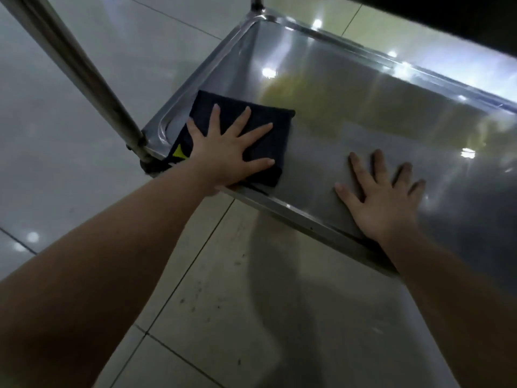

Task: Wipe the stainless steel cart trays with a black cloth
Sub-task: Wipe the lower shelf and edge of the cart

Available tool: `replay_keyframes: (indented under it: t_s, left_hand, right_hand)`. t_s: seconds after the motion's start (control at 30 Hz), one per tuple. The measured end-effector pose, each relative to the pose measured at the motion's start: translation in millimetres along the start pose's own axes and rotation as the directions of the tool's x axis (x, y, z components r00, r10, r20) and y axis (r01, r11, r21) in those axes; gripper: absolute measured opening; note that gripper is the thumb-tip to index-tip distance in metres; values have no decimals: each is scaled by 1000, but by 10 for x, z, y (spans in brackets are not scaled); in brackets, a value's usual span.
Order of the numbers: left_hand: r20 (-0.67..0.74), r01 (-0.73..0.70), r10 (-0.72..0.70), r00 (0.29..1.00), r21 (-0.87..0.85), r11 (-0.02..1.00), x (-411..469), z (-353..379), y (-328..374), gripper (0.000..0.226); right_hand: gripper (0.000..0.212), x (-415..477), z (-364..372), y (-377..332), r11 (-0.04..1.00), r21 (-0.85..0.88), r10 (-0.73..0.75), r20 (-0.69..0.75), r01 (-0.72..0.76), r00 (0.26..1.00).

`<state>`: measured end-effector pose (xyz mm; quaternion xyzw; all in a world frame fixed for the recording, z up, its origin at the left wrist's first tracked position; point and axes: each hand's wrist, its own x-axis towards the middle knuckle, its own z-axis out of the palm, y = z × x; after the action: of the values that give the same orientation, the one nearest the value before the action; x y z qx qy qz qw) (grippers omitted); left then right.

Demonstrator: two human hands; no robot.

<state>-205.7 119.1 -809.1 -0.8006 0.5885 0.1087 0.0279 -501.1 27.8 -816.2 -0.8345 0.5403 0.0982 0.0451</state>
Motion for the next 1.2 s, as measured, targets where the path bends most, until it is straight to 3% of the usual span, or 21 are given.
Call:
replay_keyframes:
  t_s: [0.47, 0.67, 0.77, 0.83, 1.03, 1.13, 1.2]
  left_hand:
    - [29, -5, 5, 1000, -7, 1000, 1122, -261, 48, 81]
    - [37, -266, 265, 964, 34, 963, 951, -104, 851, 80]
    - [-6, -309, 309, 951, 45, 950, 927, -26, 827, 80]
    - [-28, -295, 296, 955, 54, 954, 1042, -81, 544, 79]
    - [-31, -5, 5, 1000, 15, 1000, 1315, -281, -235, 76]
    - [-15, 15, -15, 1000, 13, 1000, 1308, -293, 79, 78]
    - [15, -90, 90, 996, 12, 996, 1306, -266, 567, 77]
  right_hand:
    - [81, 108, 4, -82, 1000, 3, 16, -72, -16, 997]
    - [77, 111, 10, -37, 1000, 20, -1, -41, 2, 999]
    - [78, 105, 24, 2, 999, 43, -6, -44, 8, 999]
    - [79, 101, 34, 16, 998, 57, -15, -64, 18, 998]
    - [80, 109, 64, -17, 999, 45, -2, -90, 6, 996]
    - [81, 120, 50, -59, 1000, 30, 8, -64, -6, 998]
    - [83, 120, 38, -74, 1000, 24, 4, -45, -3, 999]
